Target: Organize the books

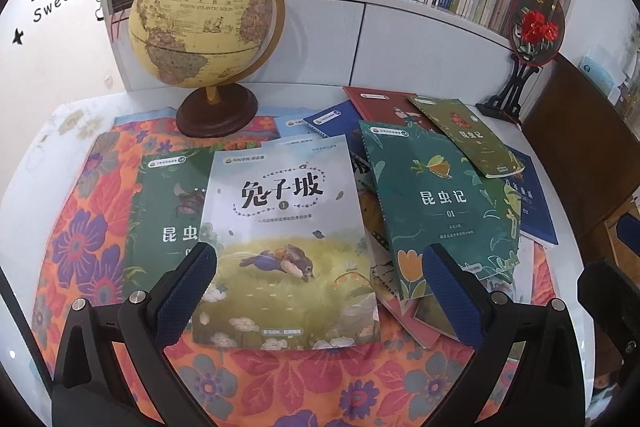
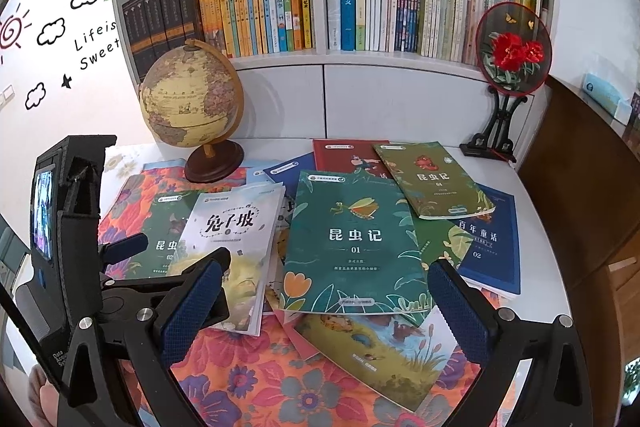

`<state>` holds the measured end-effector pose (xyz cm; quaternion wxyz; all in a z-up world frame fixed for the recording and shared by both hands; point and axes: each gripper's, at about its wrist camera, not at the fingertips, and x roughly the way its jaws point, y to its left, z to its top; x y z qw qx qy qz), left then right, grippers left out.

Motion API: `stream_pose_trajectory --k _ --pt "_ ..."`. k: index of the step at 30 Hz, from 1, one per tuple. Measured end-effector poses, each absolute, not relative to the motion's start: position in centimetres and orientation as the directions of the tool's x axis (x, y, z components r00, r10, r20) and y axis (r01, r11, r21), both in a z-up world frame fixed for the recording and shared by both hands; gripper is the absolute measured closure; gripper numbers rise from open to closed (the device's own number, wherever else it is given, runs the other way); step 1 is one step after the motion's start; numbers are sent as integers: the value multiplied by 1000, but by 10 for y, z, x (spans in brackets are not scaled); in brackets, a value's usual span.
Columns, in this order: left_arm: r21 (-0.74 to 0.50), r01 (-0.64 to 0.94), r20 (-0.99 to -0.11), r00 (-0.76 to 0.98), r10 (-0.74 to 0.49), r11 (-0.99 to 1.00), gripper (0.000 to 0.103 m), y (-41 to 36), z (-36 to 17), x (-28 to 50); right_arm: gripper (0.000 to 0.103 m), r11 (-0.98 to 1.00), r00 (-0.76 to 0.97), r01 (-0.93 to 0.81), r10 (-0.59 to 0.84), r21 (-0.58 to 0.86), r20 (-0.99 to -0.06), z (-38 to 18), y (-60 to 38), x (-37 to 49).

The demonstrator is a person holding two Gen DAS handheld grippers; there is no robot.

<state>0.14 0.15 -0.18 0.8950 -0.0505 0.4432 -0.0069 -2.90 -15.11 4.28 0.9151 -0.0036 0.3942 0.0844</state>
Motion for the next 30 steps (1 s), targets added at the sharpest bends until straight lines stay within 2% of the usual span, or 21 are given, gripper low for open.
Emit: stream_pose_trajectory --k 30 --pt "-83 -40 -812 582 -44 996 0 7 -1 6 0 983 661 -160 173 88 -730 38 -149 -27"
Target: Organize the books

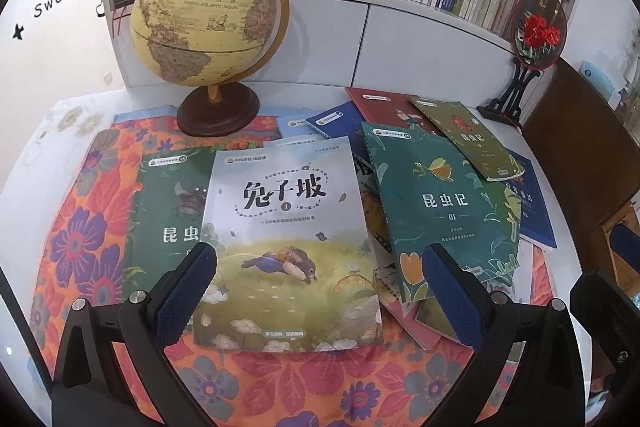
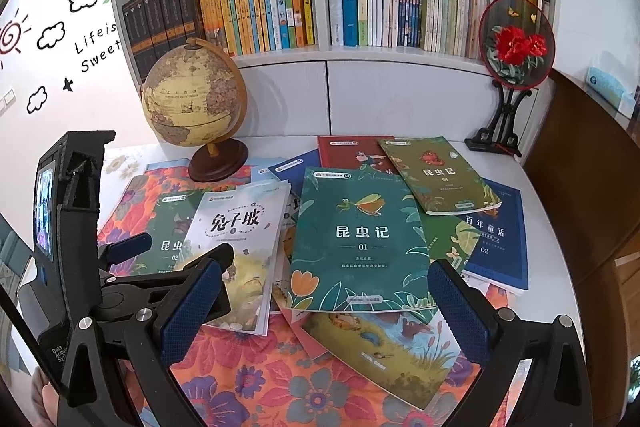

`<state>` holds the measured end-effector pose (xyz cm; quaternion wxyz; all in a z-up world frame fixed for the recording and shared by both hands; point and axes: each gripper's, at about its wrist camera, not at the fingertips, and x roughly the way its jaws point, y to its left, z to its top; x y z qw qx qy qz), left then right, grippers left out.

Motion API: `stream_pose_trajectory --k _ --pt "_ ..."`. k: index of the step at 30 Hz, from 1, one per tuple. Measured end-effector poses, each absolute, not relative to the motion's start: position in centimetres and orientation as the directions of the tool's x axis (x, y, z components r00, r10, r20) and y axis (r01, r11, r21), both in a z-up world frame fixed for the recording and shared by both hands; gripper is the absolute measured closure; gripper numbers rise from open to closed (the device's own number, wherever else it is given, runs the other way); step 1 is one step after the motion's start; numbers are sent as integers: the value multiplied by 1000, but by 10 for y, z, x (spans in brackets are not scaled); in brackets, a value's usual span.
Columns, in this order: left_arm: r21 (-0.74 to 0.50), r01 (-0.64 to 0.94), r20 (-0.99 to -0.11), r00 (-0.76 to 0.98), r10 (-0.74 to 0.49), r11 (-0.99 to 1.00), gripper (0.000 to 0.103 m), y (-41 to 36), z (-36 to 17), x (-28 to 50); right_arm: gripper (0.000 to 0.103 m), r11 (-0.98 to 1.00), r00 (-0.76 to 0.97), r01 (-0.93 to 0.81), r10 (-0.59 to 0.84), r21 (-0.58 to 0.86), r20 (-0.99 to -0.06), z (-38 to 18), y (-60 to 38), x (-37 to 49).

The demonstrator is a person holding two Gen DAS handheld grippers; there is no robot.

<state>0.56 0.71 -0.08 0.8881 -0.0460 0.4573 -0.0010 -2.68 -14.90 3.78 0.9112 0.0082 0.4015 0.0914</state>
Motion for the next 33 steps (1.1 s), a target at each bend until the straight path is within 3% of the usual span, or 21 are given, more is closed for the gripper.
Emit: stream_pose_trajectory --k 7,15,21,28,30,33 --pt "-68 -23 -811 584 -42 997 0 12 -5 12 0 969 657 -192 247 158 -713 30 -143 -21" --pt "-56 -61 -804 595 -8 997 1 67 -10 2 8 883 553 -237 466 405 -691 5 -137 -3" --pt "-46 -124 -810 585 36 991 1 94 -22 -3 8 880 537 -198 465 431 -703 -4 -135 0" --pt "-48 -93 -802 597 17 995 1 90 -38 4 8 878 524 -201 471 434 -709 -10 -134 4" --pt "-32 -91 -798 603 30 995 1 88 -40 5 16 880 517 -203 469 430 -716 -13 -133 6" --pt "-41 -77 -804 594 13 996 1 87 -43 8 19 874 484 -200 481 443 -731 -23 -129 10"
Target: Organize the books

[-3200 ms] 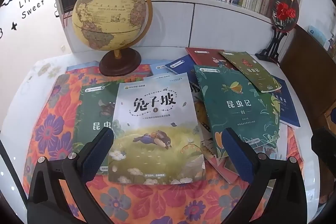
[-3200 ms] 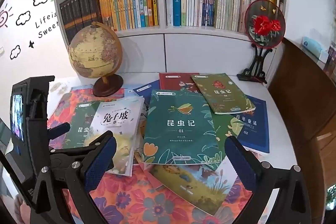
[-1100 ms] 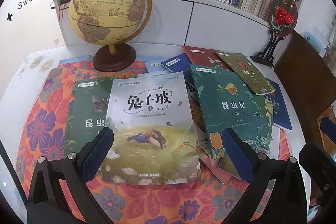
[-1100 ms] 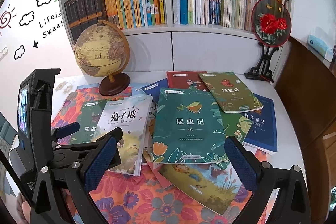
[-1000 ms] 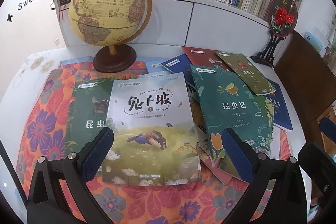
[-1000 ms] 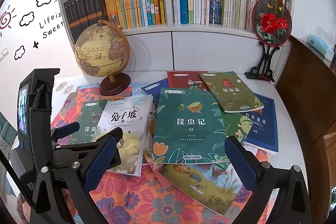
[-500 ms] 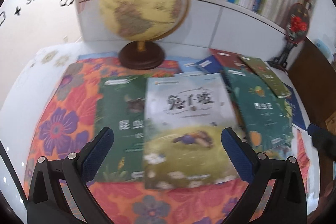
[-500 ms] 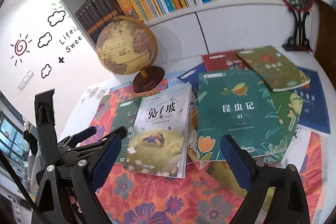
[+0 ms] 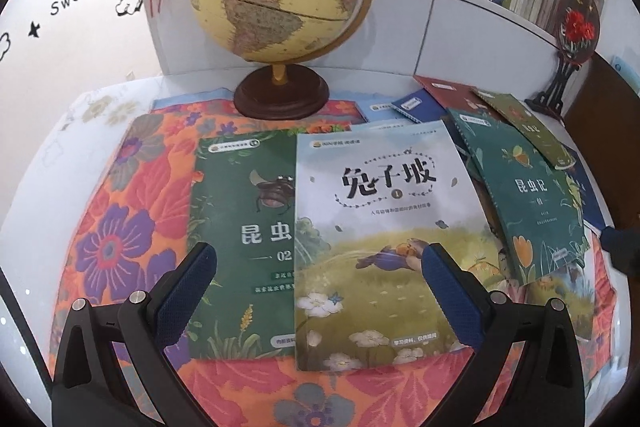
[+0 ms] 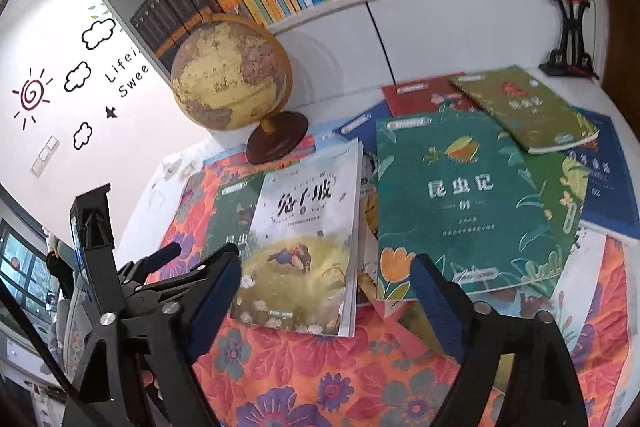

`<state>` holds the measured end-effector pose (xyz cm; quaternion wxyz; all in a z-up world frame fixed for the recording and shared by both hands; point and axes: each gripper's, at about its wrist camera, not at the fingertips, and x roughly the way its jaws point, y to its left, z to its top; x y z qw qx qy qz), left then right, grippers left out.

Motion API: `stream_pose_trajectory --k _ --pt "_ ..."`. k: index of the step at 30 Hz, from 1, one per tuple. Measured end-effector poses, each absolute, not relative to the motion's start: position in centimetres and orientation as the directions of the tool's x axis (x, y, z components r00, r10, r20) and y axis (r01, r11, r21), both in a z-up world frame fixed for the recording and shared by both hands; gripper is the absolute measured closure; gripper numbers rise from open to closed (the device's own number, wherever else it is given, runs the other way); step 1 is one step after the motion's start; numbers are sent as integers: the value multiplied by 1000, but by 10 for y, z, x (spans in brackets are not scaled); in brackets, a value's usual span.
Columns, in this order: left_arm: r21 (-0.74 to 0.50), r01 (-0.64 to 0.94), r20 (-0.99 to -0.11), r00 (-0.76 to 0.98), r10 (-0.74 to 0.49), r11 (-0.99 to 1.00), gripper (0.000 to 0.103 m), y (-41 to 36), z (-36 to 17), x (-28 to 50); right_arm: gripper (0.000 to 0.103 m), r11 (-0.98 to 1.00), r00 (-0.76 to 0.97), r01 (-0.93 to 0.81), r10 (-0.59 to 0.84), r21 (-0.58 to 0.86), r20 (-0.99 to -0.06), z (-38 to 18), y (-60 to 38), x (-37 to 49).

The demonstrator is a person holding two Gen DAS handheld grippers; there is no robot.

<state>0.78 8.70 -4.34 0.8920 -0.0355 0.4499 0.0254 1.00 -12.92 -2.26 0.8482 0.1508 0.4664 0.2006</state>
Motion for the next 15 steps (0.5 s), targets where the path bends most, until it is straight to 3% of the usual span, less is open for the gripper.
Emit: stream_pose_trajectory --k 15 --pt "-76 -71 -822 569 -22 995 1 89 -62 15 23 873 350 -187 488 450 -800 -74 -106 27"
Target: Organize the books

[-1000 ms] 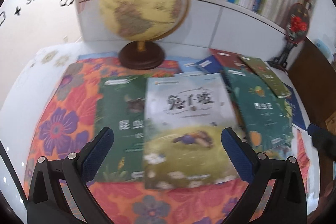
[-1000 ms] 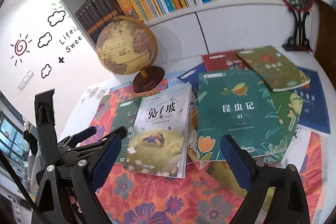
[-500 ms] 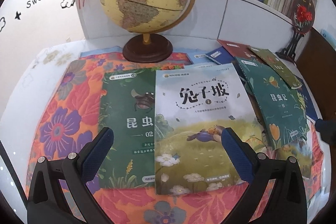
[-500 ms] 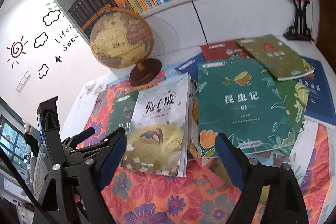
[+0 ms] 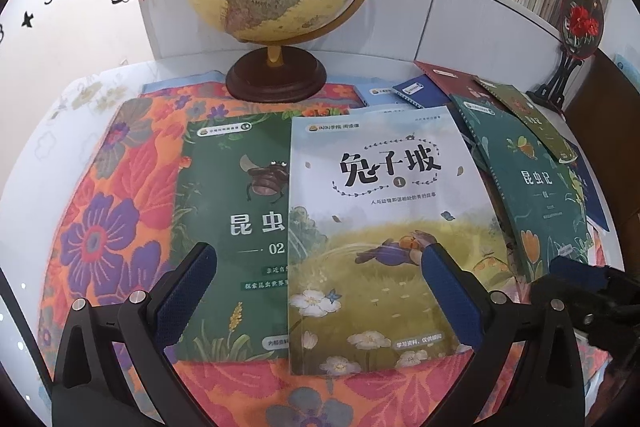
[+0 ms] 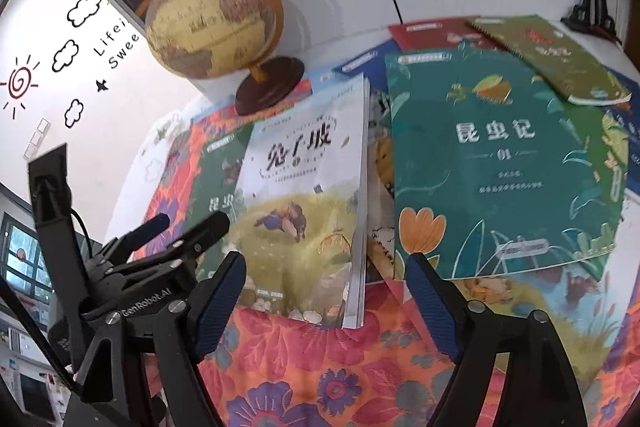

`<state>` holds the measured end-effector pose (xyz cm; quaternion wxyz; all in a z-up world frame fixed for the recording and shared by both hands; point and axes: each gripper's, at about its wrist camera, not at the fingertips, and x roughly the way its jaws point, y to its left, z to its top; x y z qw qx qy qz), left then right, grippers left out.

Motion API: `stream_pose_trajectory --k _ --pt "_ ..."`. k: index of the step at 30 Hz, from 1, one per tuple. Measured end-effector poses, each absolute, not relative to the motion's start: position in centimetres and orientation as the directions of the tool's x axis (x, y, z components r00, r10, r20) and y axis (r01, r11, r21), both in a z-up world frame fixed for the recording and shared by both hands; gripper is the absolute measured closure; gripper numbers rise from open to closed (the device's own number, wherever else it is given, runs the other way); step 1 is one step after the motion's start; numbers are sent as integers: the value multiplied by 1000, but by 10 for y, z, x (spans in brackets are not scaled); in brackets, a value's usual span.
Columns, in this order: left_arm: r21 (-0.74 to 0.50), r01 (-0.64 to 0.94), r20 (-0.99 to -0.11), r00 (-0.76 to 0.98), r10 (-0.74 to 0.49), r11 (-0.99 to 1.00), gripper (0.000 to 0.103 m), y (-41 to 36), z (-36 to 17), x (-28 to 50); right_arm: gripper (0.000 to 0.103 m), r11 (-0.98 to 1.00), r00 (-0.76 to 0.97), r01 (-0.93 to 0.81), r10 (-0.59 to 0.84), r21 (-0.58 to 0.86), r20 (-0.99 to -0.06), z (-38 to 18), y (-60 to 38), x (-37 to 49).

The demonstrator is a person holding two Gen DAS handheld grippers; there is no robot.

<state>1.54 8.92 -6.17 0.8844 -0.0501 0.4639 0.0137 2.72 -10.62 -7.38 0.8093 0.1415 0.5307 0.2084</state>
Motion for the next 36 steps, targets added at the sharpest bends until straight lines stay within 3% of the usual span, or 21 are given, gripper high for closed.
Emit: stream_pose_trajectory --k 4,14,25,28,30,36 --pt "-122 -59 -819 570 -67 991 1 89 -74 21 24 875 325 -165 485 456 -812 -89 -106 34" --pt "-180 -41 -853 504 -135 983 1 84 -105 32 46 896 340 -159 443 414 -829 -98 -107 39" --pt "-239 -7 -849 487 -206 971 1 83 -104 32 52 871 253 -186 489 454 -835 -115 -90 39" --pt "-245 -3 -851 480 -213 970 1 83 -104 33 61 870 245 -186 491 457 -836 -119 -89 39" --pt "-258 0 -849 477 -226 966 1 83 -103 33 75 887 271 -186 459 422 -846 -116 -90 38" --pt "-347 0 -844 435 -313 938 1 90 -101 29 83 911 313 -211 406 354 -859 -105 -94 25"
